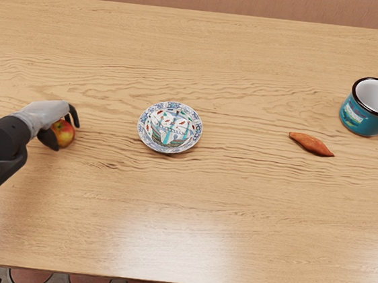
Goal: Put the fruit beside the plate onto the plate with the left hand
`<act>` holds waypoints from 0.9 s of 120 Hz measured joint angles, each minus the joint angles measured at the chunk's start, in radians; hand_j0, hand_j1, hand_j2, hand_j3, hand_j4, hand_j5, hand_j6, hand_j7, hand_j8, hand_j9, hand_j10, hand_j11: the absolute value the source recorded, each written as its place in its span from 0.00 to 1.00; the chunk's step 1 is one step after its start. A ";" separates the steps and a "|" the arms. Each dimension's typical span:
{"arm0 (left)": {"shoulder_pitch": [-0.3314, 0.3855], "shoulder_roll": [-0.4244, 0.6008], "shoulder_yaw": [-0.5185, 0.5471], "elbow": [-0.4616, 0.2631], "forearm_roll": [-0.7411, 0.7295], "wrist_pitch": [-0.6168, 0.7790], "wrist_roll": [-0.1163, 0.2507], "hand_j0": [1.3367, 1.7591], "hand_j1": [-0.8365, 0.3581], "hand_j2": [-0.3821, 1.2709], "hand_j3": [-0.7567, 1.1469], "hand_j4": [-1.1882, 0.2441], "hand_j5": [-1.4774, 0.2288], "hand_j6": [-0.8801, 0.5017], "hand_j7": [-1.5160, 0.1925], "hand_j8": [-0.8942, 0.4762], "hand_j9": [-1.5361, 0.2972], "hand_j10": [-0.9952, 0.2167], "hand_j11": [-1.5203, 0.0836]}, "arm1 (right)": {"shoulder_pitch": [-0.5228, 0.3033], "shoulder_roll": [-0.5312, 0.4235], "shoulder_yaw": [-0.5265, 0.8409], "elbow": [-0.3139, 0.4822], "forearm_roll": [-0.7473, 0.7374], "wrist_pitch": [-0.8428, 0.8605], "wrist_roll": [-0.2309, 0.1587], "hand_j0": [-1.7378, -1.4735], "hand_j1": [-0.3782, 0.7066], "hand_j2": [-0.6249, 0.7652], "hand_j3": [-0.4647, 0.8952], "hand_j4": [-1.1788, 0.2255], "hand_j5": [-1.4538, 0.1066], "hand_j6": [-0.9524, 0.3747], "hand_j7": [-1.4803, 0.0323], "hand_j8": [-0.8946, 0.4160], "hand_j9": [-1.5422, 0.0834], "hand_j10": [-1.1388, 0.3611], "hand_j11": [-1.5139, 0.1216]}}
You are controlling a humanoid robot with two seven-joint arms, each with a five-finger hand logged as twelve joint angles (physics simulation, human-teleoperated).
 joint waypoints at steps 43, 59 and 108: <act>0.003 0.002 0.000 0.000 0.000 -0.004 0.000 0.75 0.50 0.33 0.40 0.38 0.40 0.32 0.41 0.31 0.38 0.31 0.43 | 0.000 0.000 0.000 0.000 0.000 0.000 0.000 0.30 0.05 0.45 0.34 0.83 0.92 0.70 0.96 0.67 0.94 0.75 0.91; 0.001 0.002 0.000 0.000 0.001 -0.014 0.000 0.75 0.50 0.33 0.40 0.38 0.39 0.33 0.41 0.32 0.38 0.30 0.42 | 0.000 0.000 0.000 0.000 0.000 0.000 0.000 0.30 0.05 0.45 0.34 0.83 0.92 0.70 0.96 0.67 0.94 0.75 0.91; -0.032 -0.118 -0.315 0.009 -0.218 -0.026 0.000 0.75 0.48 0.40 0.40 0.40 0.37 0.32 0.40 0.30 0.38 0.31 0.43 | 0.000 0.000 0.000 0.000 0.000 0.000 0.000 0.30 0.05 0.45 0.34 0.83 0.92 0.70 0.96 0.67 0.94 0.75 0.91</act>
